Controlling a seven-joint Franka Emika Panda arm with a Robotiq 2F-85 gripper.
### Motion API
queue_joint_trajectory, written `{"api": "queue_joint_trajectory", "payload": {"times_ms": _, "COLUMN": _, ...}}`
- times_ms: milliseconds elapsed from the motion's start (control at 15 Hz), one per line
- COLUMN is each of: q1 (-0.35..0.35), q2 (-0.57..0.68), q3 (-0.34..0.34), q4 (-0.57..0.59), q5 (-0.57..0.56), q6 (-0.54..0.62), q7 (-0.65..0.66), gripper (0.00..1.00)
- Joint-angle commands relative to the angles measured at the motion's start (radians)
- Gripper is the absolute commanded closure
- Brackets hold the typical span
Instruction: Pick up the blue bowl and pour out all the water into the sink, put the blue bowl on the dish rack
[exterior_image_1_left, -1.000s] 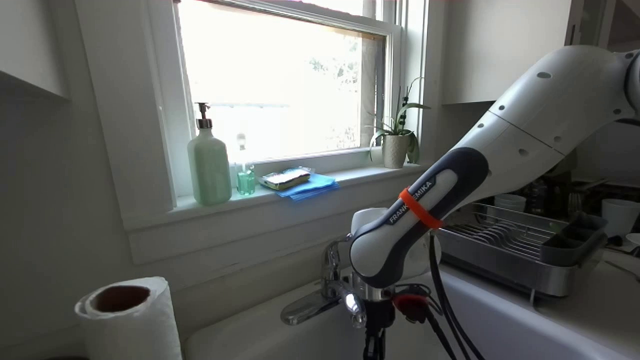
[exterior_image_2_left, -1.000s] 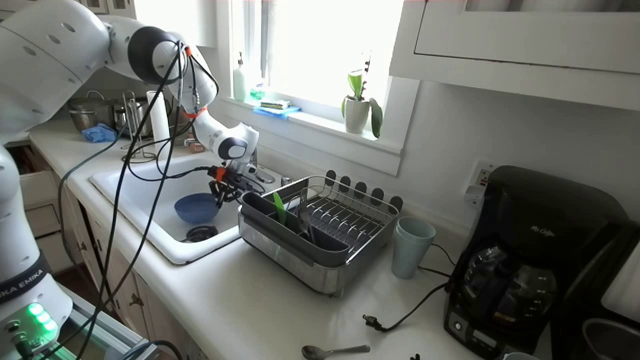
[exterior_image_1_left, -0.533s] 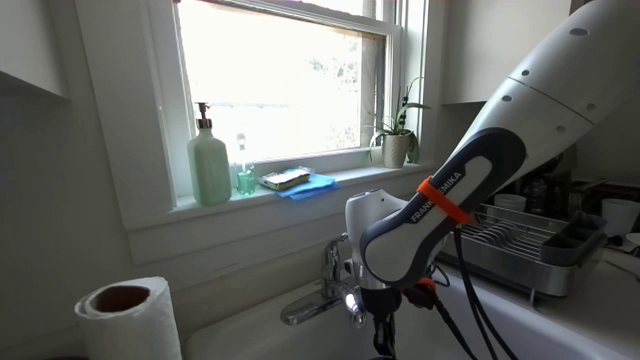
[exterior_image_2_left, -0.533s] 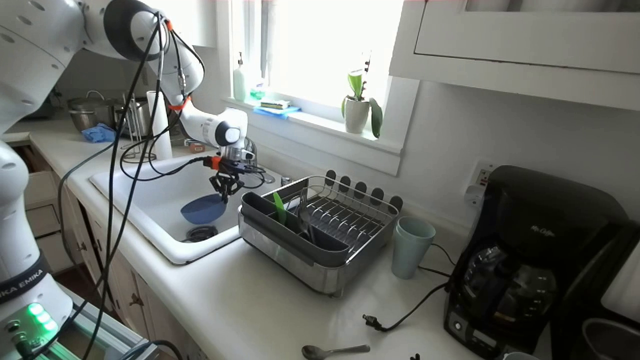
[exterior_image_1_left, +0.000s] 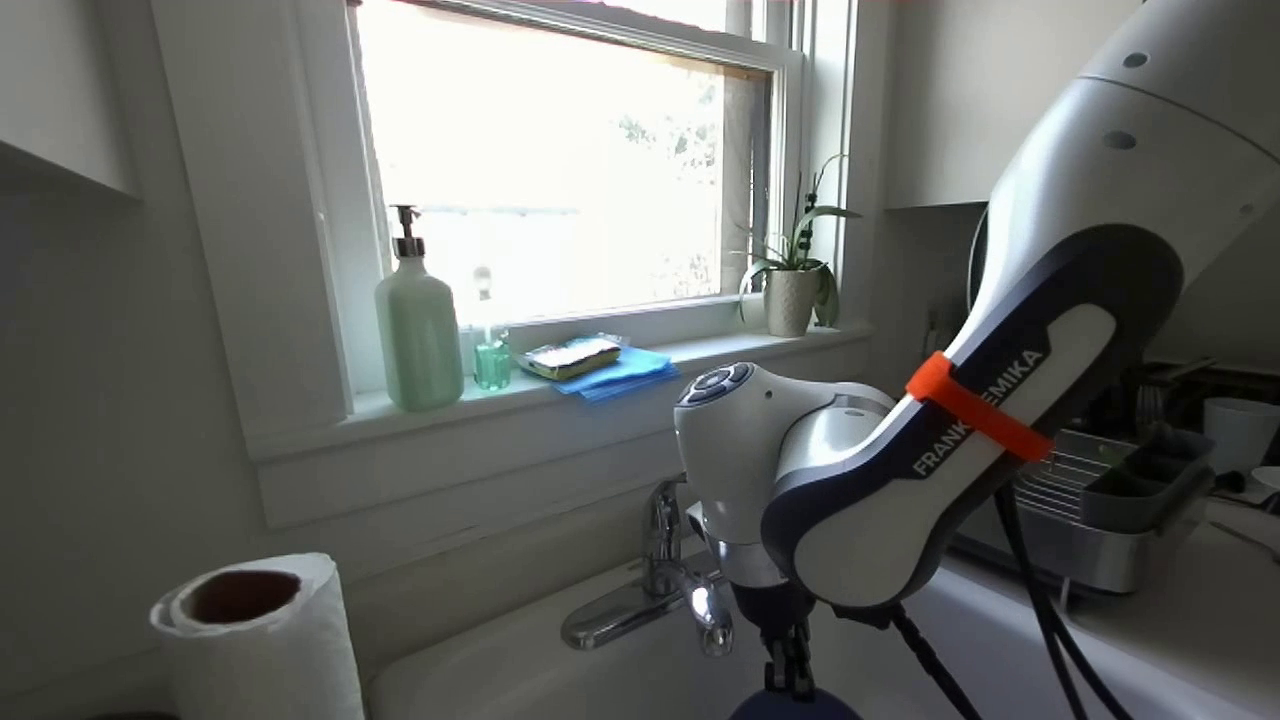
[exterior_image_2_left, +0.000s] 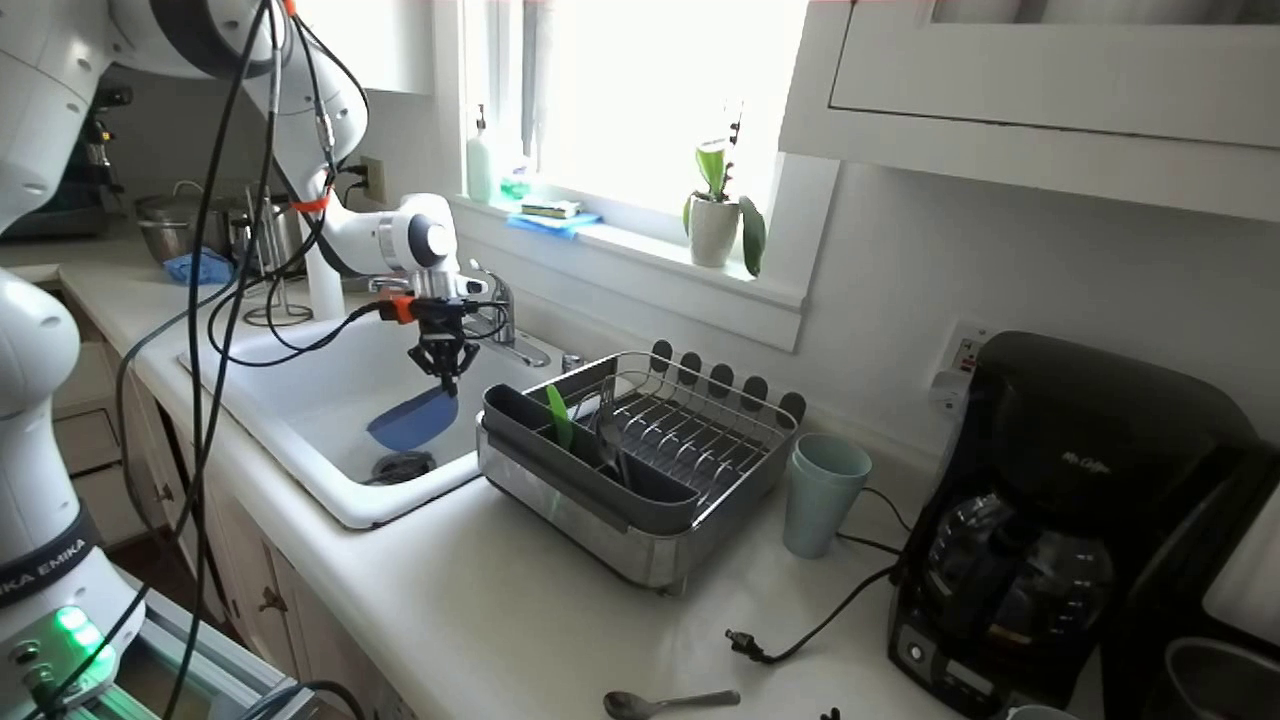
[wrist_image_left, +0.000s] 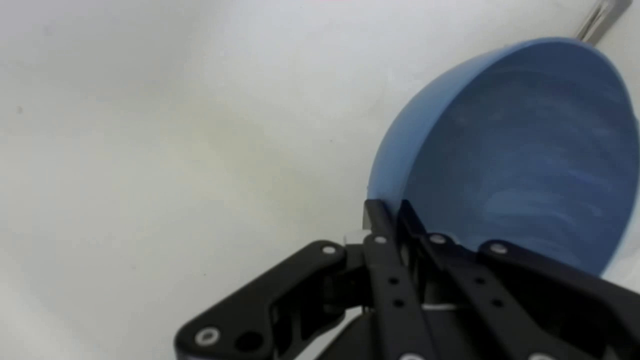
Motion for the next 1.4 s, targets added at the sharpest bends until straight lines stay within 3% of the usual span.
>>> {"api": "queue_joint_trajectory", "payload": {"times_ms": 0, "q1": 0.068, "q2": -0.11, "q3": -0.052, "q4": -0.087, "q5": -0.137, "q6": -0.022, "q7": 0.157, "gripper": 0.98}}
{"api": "queue_joint_trajectory", "payload": {"times_ms": 533, "q1": 0.133, "q2": -0.193, "q3": -0.085, "q4": -0.16, "q5": -0.446, "q6": -0.067, "q7": 0.51, "gripper": 0.98}}
{"api": "queue_joint_trajectory", "payload": {"times_ms": 933, "q1": 0.132, "q2": -0.221, "q3": -0.037, "q4": -0.178, "q5": -0.705, "q6": -0.181, "q7": 0.735, "gripper": 0.98}}
{"api": "queue_joint_trajectory", "payload": {"times_ms": 1333, "q1": 0.116, "q2": -0.228, "q3": 0.039, "q4": -0.191, "q5": -0.905, "q6": -0.321, "q7": 0.881, "gripper": 0.98}}
